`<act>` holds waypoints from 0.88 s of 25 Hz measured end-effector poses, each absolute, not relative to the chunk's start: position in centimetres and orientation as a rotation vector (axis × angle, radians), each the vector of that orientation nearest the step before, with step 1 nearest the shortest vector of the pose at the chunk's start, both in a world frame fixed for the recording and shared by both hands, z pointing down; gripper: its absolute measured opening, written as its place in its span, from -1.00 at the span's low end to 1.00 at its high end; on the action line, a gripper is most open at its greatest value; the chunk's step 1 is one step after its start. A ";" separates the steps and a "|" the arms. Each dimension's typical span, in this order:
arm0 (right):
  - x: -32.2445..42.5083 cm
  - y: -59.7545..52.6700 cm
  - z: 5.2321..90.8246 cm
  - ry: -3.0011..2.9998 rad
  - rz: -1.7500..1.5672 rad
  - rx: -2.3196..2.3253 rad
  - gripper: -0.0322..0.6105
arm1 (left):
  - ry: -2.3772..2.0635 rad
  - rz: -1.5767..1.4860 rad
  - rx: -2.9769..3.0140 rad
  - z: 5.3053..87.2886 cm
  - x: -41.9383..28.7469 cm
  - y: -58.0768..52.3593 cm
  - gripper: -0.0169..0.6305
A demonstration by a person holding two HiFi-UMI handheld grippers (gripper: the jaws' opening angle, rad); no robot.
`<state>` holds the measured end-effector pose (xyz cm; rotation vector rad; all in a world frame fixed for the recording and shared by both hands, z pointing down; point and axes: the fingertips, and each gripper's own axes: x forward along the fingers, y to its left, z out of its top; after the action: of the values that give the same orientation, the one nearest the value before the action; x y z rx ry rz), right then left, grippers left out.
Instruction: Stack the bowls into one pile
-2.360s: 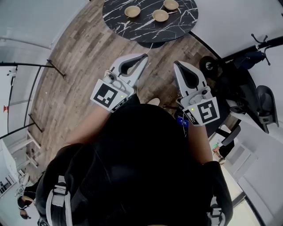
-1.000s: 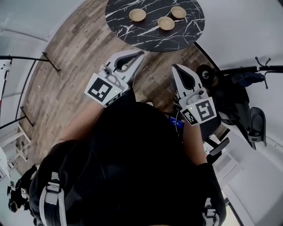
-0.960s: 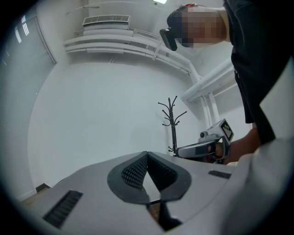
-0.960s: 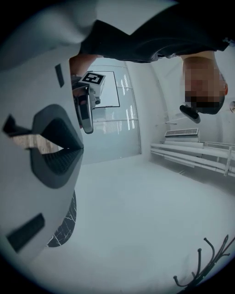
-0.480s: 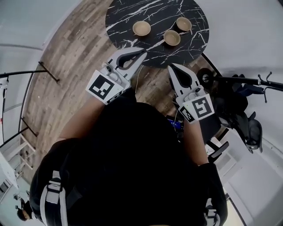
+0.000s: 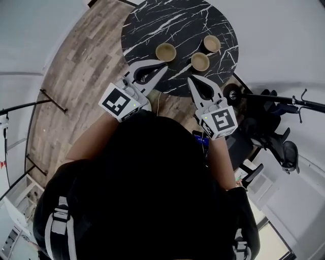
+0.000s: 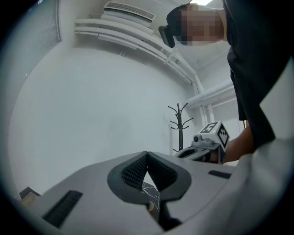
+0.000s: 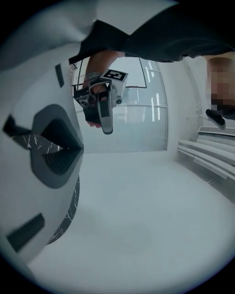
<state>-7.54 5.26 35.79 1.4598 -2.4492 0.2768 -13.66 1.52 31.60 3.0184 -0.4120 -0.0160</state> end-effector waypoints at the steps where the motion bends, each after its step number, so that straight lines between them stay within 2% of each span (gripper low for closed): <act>1: -7.7 4.5 36.0 -2.437 0.281 1.468 -0.93 | -0.402 -0.001 3.023 31.9 -13.9 0.7 -0.94; 12: -7.9 -0.4 39.1 -2.338 0.425 1.527 -0.93 | -0.353 -0.030 3.015 33.6 -14.6 -3.8 -0.94; 22: -6.2 -5.9 41.3 -2.347 0.385 1.446 -0.93 | -0.450 -0.031 3.069 34.9 -13.3 -5.5 -0.94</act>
<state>-6.19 -5.85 41.28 1.4461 -2.3468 0.3852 -13.33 -5.51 34.85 3.0690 -0.4497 -0.0305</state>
